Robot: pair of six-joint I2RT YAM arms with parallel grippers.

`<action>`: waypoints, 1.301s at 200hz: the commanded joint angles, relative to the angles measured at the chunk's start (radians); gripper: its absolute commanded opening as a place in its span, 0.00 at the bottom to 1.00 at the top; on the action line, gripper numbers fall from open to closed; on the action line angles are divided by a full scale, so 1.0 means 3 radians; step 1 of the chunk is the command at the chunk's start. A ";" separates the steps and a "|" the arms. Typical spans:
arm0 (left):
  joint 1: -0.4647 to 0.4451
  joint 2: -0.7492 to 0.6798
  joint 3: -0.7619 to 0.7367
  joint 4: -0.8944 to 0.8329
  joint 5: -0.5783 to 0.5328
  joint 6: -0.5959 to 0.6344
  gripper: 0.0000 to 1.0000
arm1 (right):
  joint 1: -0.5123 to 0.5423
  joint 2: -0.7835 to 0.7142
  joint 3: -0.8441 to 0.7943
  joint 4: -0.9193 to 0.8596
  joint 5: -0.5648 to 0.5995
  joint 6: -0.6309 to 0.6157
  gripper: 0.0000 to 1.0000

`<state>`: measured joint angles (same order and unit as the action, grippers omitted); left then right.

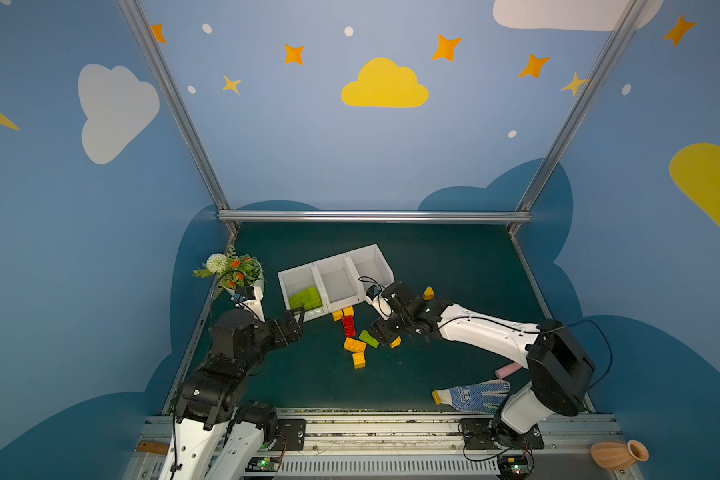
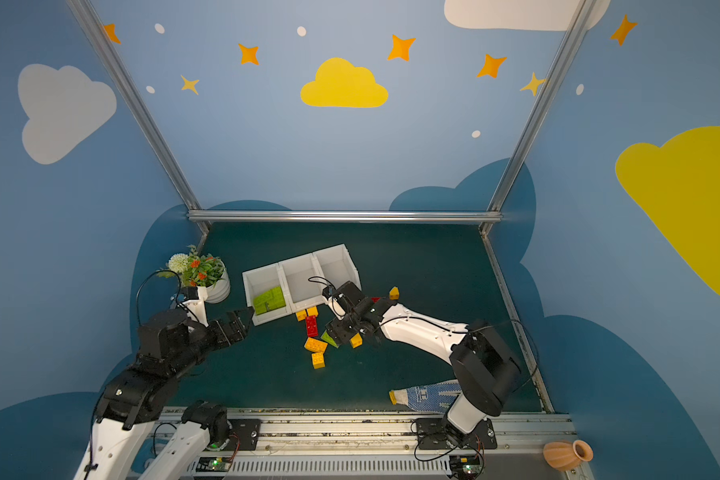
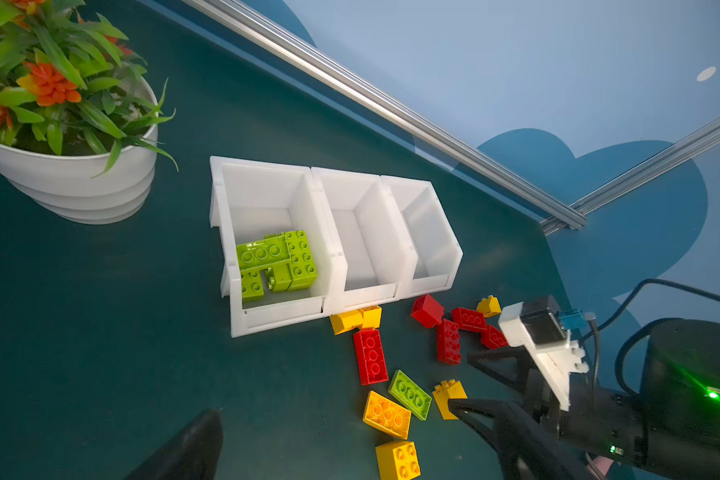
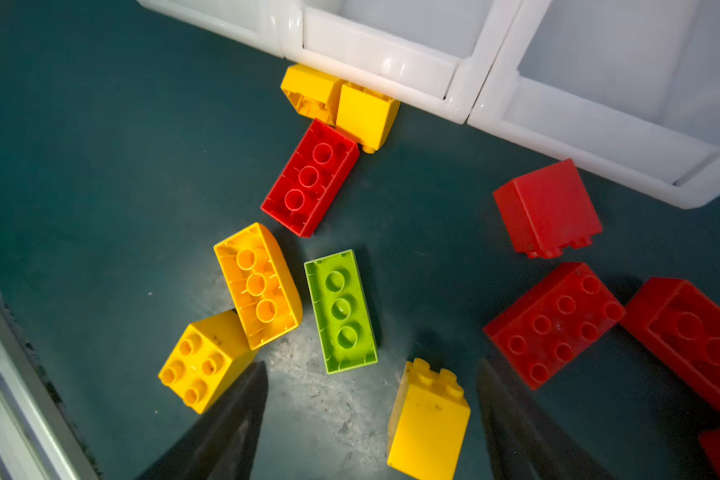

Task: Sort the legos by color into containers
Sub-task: 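Withdraw the left arm while the right gripper reaches to a lime-green brick, then close the right gripper on the lime-green brick and lift it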

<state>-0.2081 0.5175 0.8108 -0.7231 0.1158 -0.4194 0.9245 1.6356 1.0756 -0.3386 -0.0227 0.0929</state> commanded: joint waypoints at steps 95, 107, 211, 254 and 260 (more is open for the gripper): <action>-0.0045 -0.0094 0.0007 -0.0033 -0.0112 0.0053 1.00 | 0.0122 0.0402 0.0037 0.0183 0.0141 -0.0121 0.69; -0.0047 -0.0089 0.0007 -0.0039 -0.0134 0.0057 1.00 | 0.0149 0.0424 -0.0004 0.0248 0.0157 -0.0121 0.69; -0.0039 -0.0058 0.0007 -0.0044 -0.0150 0.0049 1.00 | 0.0244 0.0683 -0.0096 0.0305 0.0276 -0.0135 0.60; -0.0032 -0.0035 0.0002 -0.0044 -0.0151 0.0043 1.00 | 0.0265 0.0765 -0.0107 0.0301 0.0312 -0.0122 0.57; -0.0028 -0.0033 0.0002 -0.0044 -0.0150 0.0046 1.00 | 0.0262 0.0776 -0.0098 0.0292 0.0308 -0.0118 0.55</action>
<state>-0.2188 0.4980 0.8108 -0.7235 0.0803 -0.4191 0.9970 1.8297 1.0523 -0.2344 0.0639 0.0616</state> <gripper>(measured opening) 0.998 0.568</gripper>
